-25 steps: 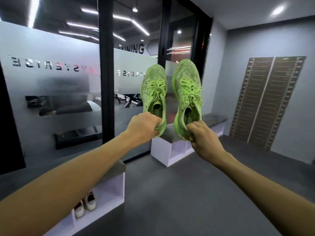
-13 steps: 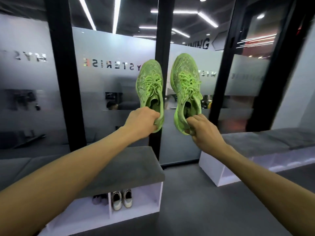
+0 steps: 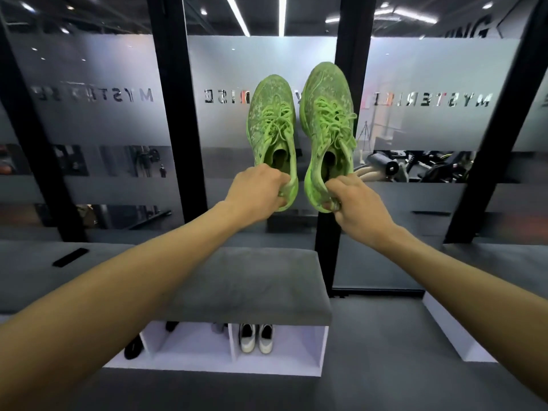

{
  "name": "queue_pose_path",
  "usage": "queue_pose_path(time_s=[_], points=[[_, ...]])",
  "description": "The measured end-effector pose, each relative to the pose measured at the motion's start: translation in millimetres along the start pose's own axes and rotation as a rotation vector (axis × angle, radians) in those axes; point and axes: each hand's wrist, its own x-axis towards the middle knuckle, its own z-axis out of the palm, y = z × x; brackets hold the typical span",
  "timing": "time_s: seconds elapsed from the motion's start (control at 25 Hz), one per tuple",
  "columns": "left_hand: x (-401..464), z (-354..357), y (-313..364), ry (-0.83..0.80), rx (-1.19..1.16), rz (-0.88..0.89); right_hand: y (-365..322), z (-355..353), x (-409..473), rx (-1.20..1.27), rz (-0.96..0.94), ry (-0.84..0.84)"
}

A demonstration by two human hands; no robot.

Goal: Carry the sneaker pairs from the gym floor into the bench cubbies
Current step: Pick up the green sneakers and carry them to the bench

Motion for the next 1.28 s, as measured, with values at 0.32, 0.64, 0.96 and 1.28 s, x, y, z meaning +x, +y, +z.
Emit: queue_pose_path(time_s=[0.32, 0.64, 0.96, 1.28], points=[[5.7, 107.5, 10.6, -0.024, -0.006, 0.027, 52.4, 85.8, -34.9, 0.01, 0.029, 0.008], [-33.3, 334.9, 7.4, -0.039, -0.008, 0.038, 128.2, 284.5, -138.1, 0.042, 0.019, 0.008], [-152.7, 527.2, 9.7, -0.109, -0.032, 0.001, 135.1, 457.2, -283.6, 0.083, 0.014, -0.075], [-275.0, 627.6, 8.7, -0.246, -0.069, 0.016, 85.4, 543.8, -409.0, 0.125, 0.088, -0.211]])
